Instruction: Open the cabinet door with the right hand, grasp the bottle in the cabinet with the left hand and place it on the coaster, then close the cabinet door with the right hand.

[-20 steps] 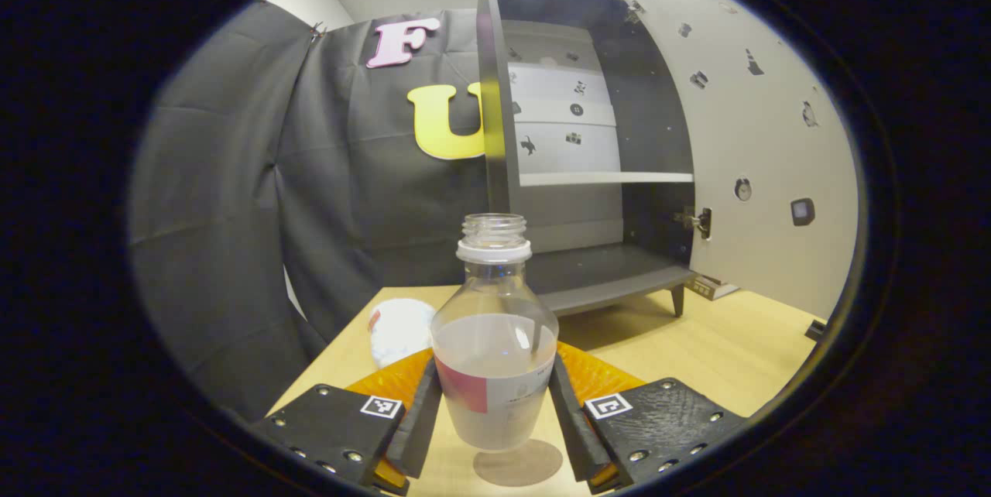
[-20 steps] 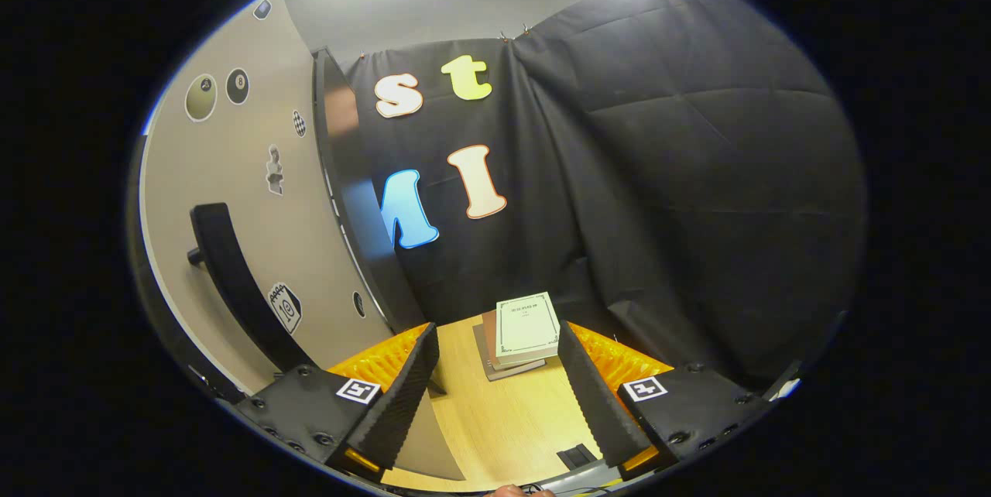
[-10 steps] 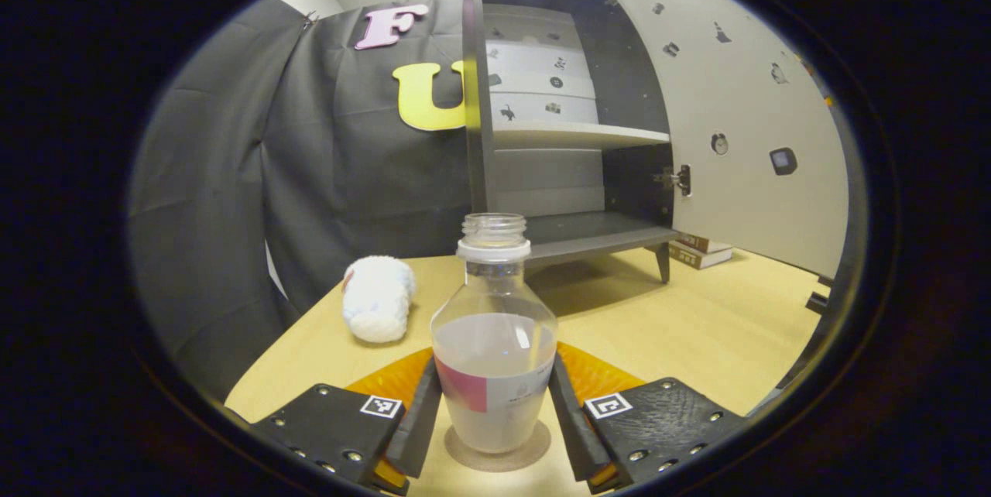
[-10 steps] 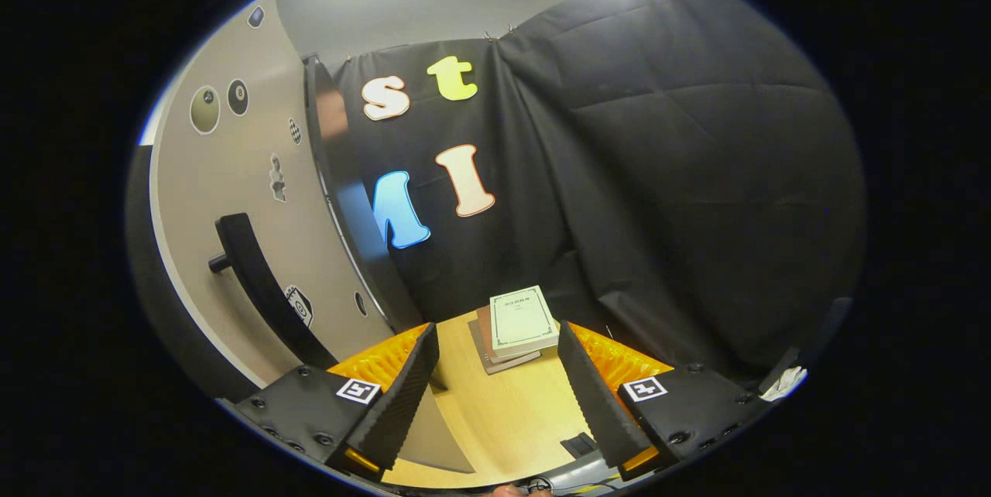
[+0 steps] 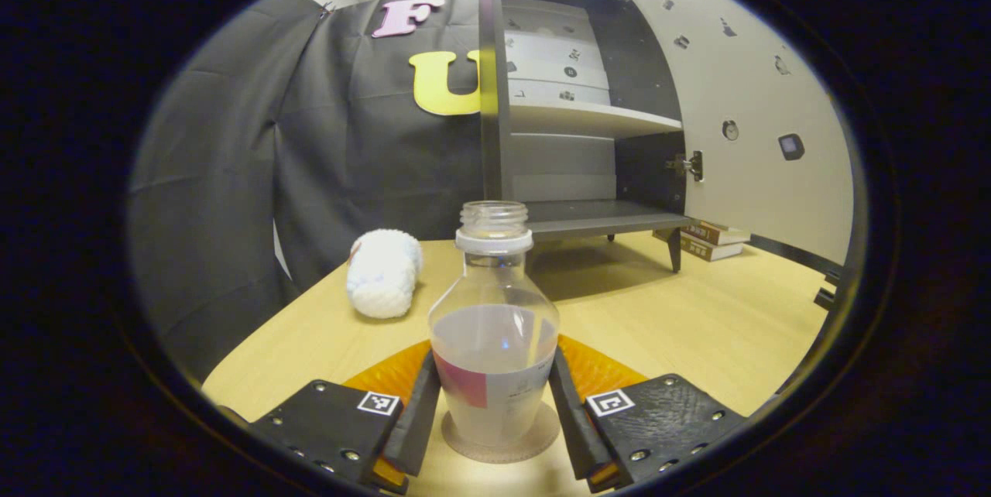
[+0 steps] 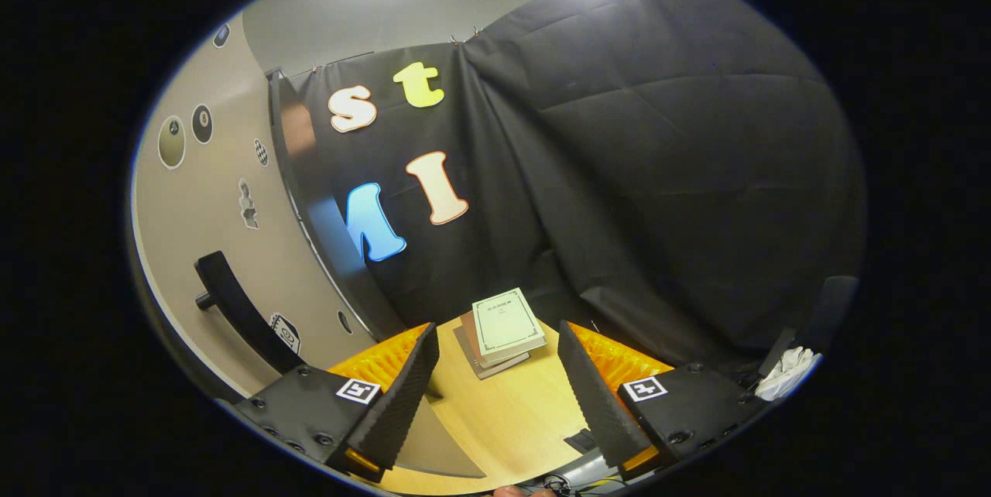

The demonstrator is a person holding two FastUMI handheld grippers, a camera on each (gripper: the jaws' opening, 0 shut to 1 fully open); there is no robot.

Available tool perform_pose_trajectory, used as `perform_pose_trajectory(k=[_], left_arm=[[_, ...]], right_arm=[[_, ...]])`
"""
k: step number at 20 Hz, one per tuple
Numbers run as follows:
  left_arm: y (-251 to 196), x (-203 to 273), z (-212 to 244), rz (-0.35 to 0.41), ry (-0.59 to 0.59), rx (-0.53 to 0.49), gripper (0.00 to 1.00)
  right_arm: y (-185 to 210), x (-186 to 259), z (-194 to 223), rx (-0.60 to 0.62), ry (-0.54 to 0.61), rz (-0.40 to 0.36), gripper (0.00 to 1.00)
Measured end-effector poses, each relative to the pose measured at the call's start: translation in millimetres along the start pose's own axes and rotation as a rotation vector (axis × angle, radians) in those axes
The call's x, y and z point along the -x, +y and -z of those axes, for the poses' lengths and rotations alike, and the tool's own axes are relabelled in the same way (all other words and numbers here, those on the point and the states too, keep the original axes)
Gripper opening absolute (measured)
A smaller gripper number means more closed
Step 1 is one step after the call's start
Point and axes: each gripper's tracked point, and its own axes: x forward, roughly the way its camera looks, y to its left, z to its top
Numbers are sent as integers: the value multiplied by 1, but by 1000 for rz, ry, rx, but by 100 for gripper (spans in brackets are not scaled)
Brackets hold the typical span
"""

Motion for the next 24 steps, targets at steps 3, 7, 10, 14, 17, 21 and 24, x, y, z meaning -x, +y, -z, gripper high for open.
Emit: perform_pose_trajectory(k=[3, 7, 10, 14, 17, 21, 24], left_arm=[[-4, -4, -2, 12, 9, -10, 73], [-8, -12, -7, 15, 22, -36, 75], [-8, -13, -8, 9, 28, -50, 76], [-3, -17, -8, 1, 54, -35, 74], [4, -8, -4, 8, 51, 4, 89], [0, -1, -19, 16, 30, 18, 89], [2, 12, -39, 15, 12, 10, 93]], right_arm=[[1, -6, 3, 2, 2, -1, 98], [2, -11, 19, 24, 30, -3, 98], [4, -12, 26, 21, 44, -10, 98], [-1, -14, 32, 10, 52, -5, 92], [-3, -13, 39, -8, 66, -10, 92], [-6, -12, 43, -22, 70, -7, 92], [-11, -9, 43, -23, 60, 8, 98]])
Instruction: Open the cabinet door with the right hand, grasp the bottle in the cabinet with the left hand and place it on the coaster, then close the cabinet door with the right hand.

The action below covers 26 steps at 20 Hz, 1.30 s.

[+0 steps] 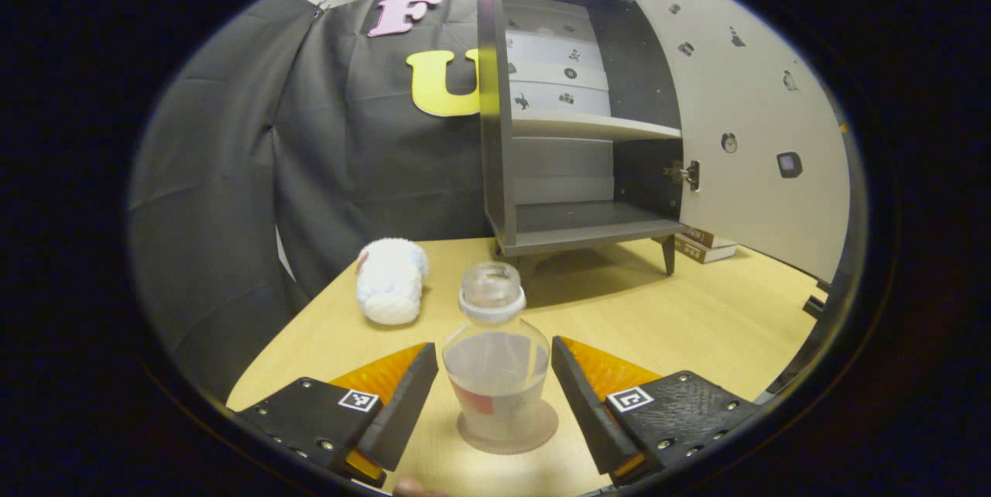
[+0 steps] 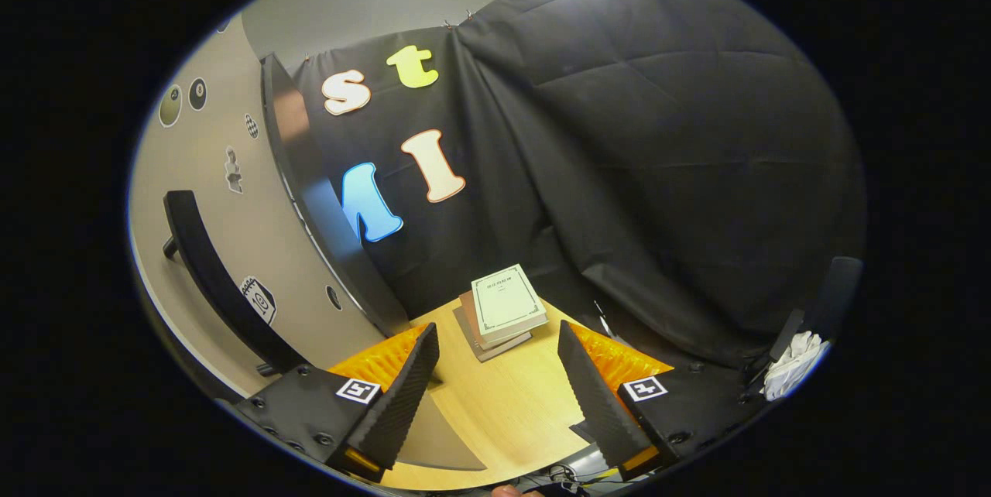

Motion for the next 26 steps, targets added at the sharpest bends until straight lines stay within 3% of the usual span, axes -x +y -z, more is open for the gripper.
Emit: perform_pose_trajectory(k=[7, 15, 20, 21, 22, 25, 26], left_arm=[[5, 30, -75, 15, -101, -5, 91], [28, 79, -175, -159, -181, 37, 89], [1, 94, -232, -159, -203, 104, 89], [-4, 95, -235, -166, -168, 108, 91], [-7, 97, -238, -170, -149, 117, 89], [-27, 102, -262, -165, -138, 167, 89], [-32, 107, -267, -167, -137, 177, 89]], right_arm=[[-12, -2, 23, -5, 32, 28, 98], [-22, -21, 5, 78, -16, 16, 98], [-20, -27, -16, 189, -58, -34, 98], [-15, -28, -20, 215, -64, -54, 92], [-12, -30, -24, 241, -71, -73, 98], [2, -28, -37, 299, -104, -132, 98], [10, -26, -41, 314, -116, -162, 92]])
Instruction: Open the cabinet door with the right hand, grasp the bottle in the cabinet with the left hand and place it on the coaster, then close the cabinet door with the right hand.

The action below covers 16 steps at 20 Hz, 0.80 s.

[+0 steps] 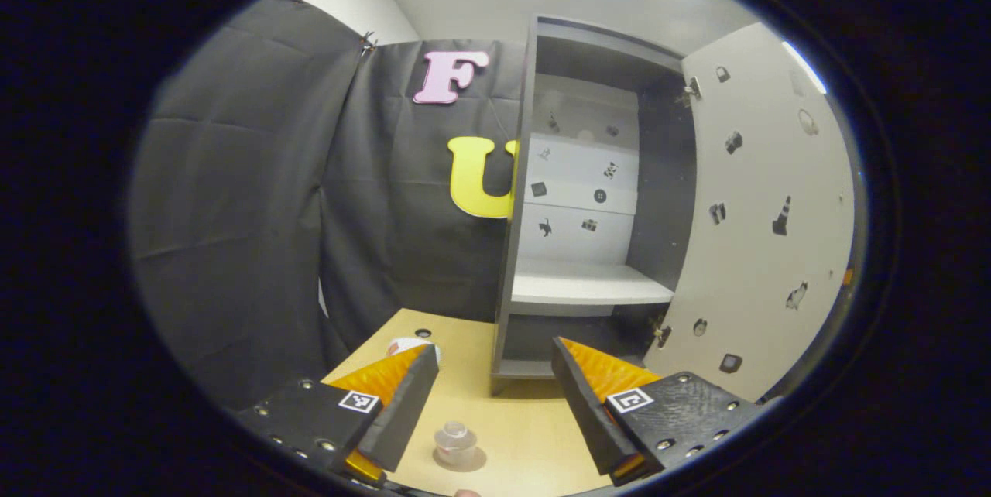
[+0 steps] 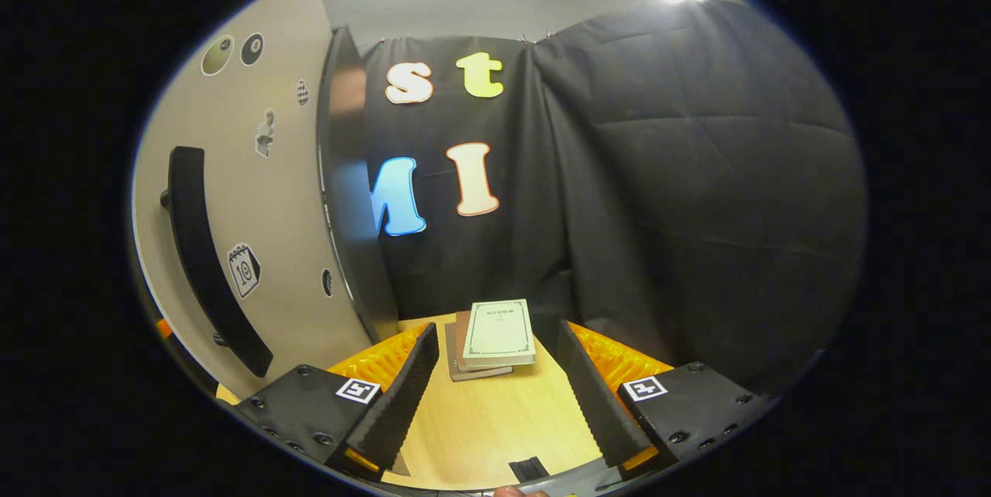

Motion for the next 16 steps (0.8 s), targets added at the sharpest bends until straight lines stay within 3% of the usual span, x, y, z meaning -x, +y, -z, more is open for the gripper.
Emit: perform_pose_trajectory(k=[1, 2, 3, 5, 7, 8, 11, 12, 13, 16], left_arm=[[-2, 5, -4, -14, 5, 1, 91], [-3, 9, -9, -28, 8, -4, 89], [-6, 14, -13, -40, 7, -8, 93], [-14, 25, -19, -58, 13, -15, 91], [-19, 35, -19, -73, 17, -15, 92], [-24, 41, -21, -74, 14, -10, 91], [-34, 51, -20, -70, 10, -20, 90], [-36, 53, -21, -68, 9, -30, 90], [-37, 53, -21, -67, 6, -39, 90], [-40, 48, -21, -56, 2, -38, 89]], right_arm=[[6, 1, -6, 14, -12, -28, 98], [10, 2, -10, 22, -22, -55, 93], [15, 4, -14, 26, -30, -81, 98], [20, 8, -28, 26, -63, -119, 93], [28, 13, -42, 28, -100, -164, 98], [32, 14, -47, 29, -114, -183, 93], [46, 21, -60, 36, -130, -243, 92], [53, 24, -64, 39, -136, -265, 98], [59, 25, -67, 47, -141, -280, 92], [74, 29, -69, 73, -139, -315, 92]])
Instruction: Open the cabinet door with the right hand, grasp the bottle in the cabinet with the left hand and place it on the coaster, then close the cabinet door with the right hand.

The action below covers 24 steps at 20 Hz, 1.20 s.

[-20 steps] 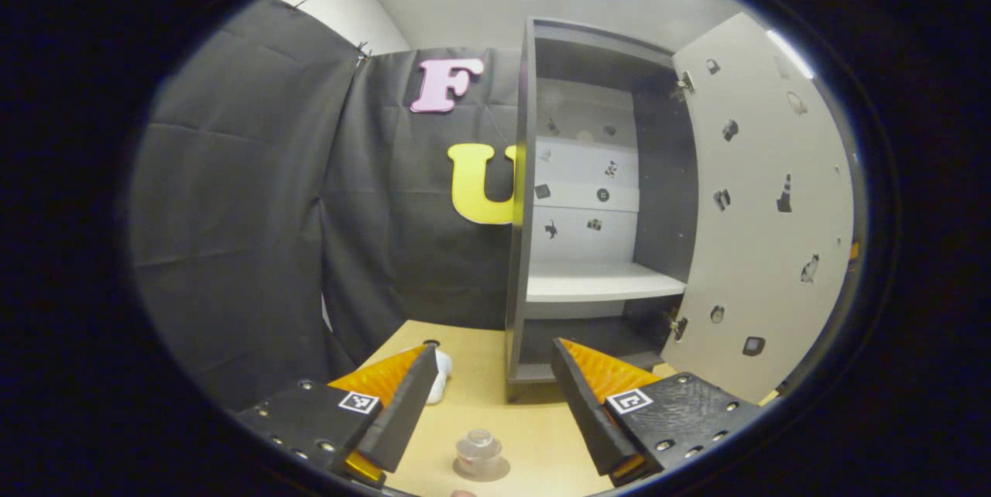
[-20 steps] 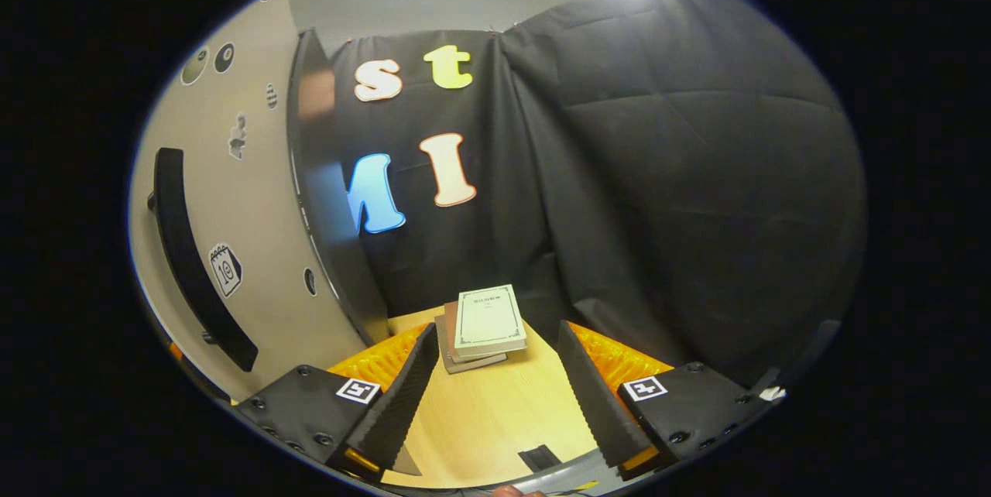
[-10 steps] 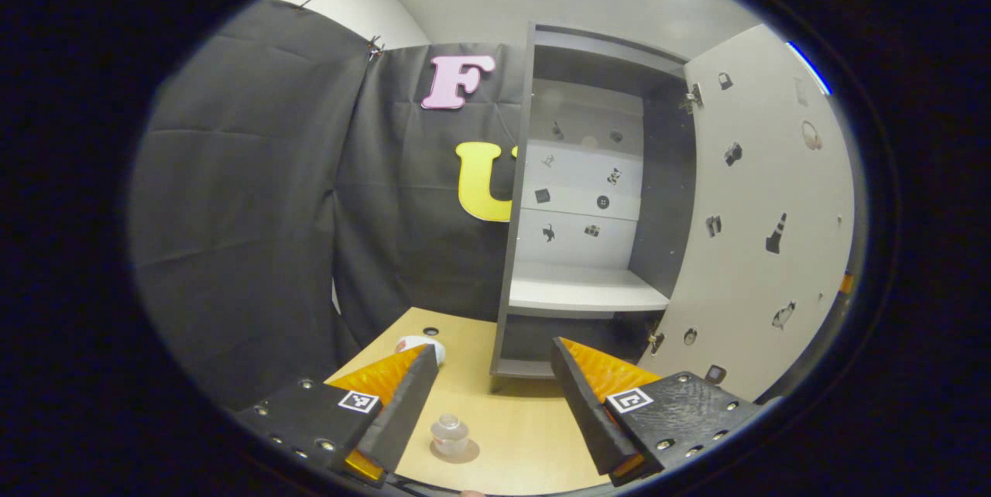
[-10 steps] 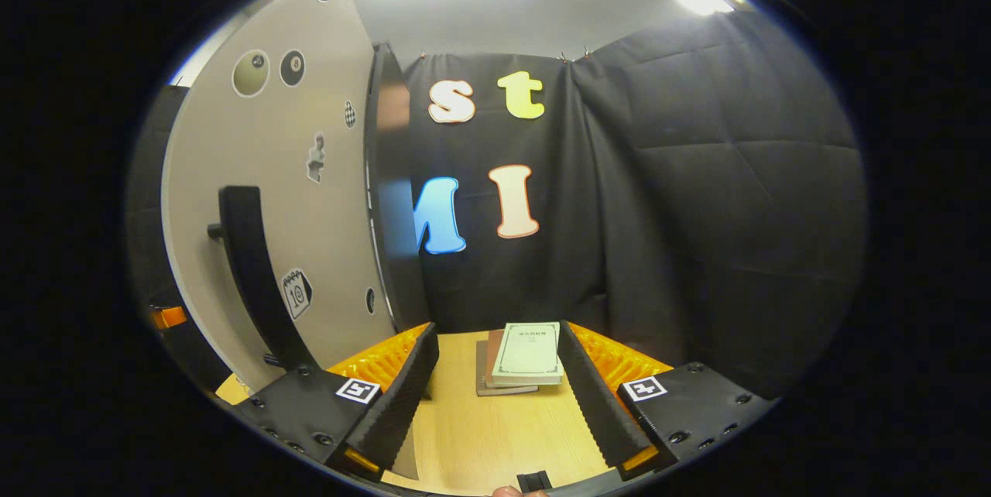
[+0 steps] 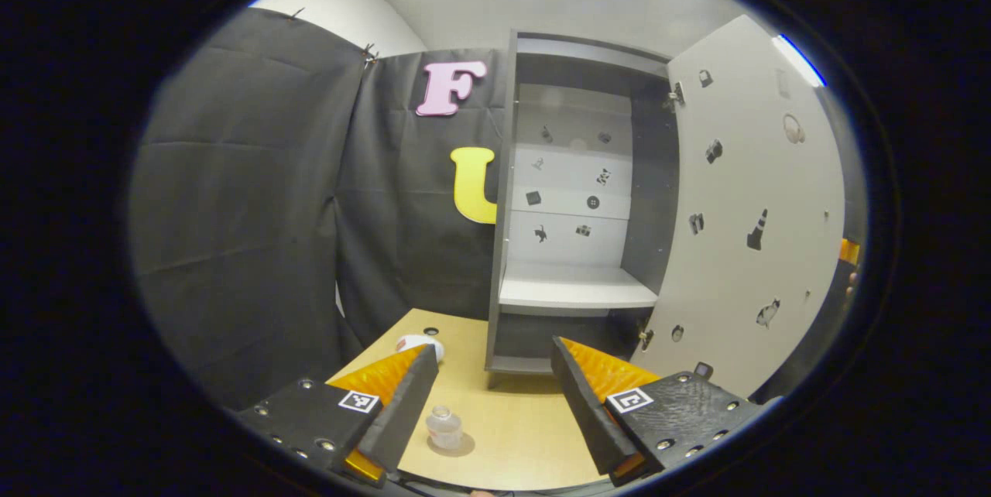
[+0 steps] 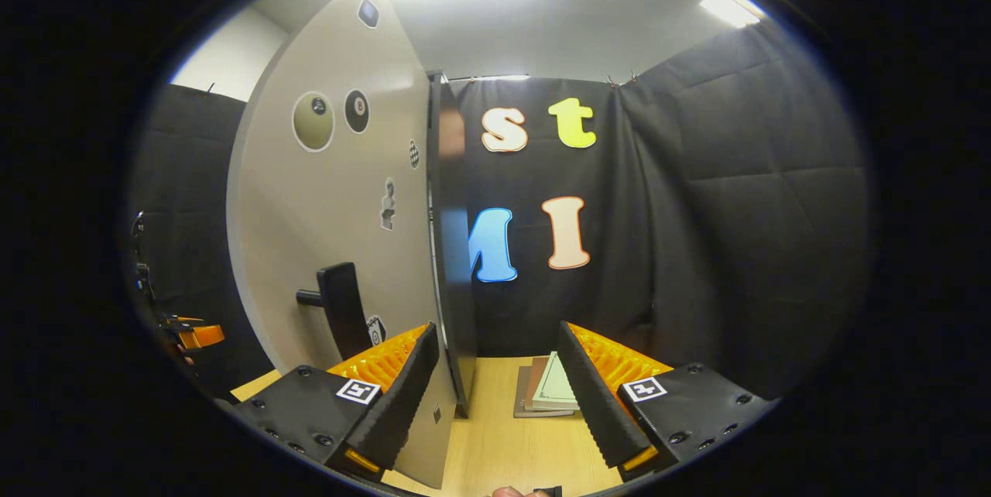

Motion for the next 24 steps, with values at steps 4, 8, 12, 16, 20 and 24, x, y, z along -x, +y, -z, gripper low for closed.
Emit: perform_pose_trajectory(k=[4, 8, 12, 16, 20, 24], left_arm=[[9, -12, 5, 21, 7, -13, 89], [27, -30, 2, 46, 11, -29, 91], [49, -54, -9, 76, -10, -25, 89], [86, -73, -14, 80, -14, -20, 91], [140, -85, -20, 47, -33, -61, 89], [188, -94, -23, 29, -47, -106, 89]], right_arm=[[2, -3, 2, -2, 15, 38, 92], [26, 0, -2, 15, 6, 41, 96], [86, -1, 3, -7, 16, -9, 96], [146, -16, 8, -38, 19, -42, 96], [203, -41, 13, -30, 33, -89, 96], [260, -67, 17, -15, 36, -138, 96]])
